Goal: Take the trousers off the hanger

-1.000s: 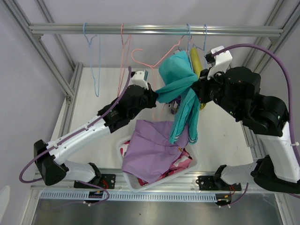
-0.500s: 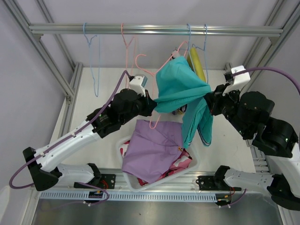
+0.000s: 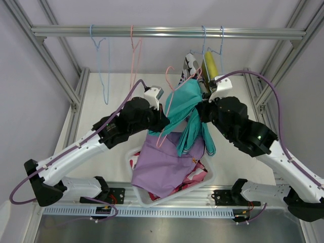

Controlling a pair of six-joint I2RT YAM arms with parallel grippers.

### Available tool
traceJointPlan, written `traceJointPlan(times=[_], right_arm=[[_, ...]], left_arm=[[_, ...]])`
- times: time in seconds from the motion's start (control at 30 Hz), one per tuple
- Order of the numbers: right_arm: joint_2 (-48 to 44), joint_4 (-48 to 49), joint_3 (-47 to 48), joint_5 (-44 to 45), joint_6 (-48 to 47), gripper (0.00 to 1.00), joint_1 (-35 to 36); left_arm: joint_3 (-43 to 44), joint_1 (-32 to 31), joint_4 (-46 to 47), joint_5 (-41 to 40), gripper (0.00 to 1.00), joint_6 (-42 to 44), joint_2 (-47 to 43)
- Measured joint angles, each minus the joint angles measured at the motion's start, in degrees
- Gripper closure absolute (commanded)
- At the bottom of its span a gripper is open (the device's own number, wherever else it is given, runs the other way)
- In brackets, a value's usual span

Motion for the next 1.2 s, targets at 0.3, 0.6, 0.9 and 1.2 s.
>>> traceJointPlan(times=[0.3,0.6,0.9,1.2], right_arm=[[-1.0,4.0,-5.7,-1.7,1.2,1.00,-2.1],[-8.2,4.6,-14.8,-2.6,2.3,1.00,-5.3],[-10.4,4.5,-22.6,-3.8,3.7,1.00,-5.7],[-15.6,2.1,-24.1,-3.9,3.6,1.00,-8.7]], left_arm=[[0.2,0.0,-0.5,-0.3,0.99,1.3,-1.4],[0.3,0.0,-0.9,-1.0,0.99,1.9,-3.5],[0.3,0.0,-1.2,-3.8,0.99,2.4,-5.4],[0.3,0.0,-1.3,-4.9,0.99,2.4,-5.7]])
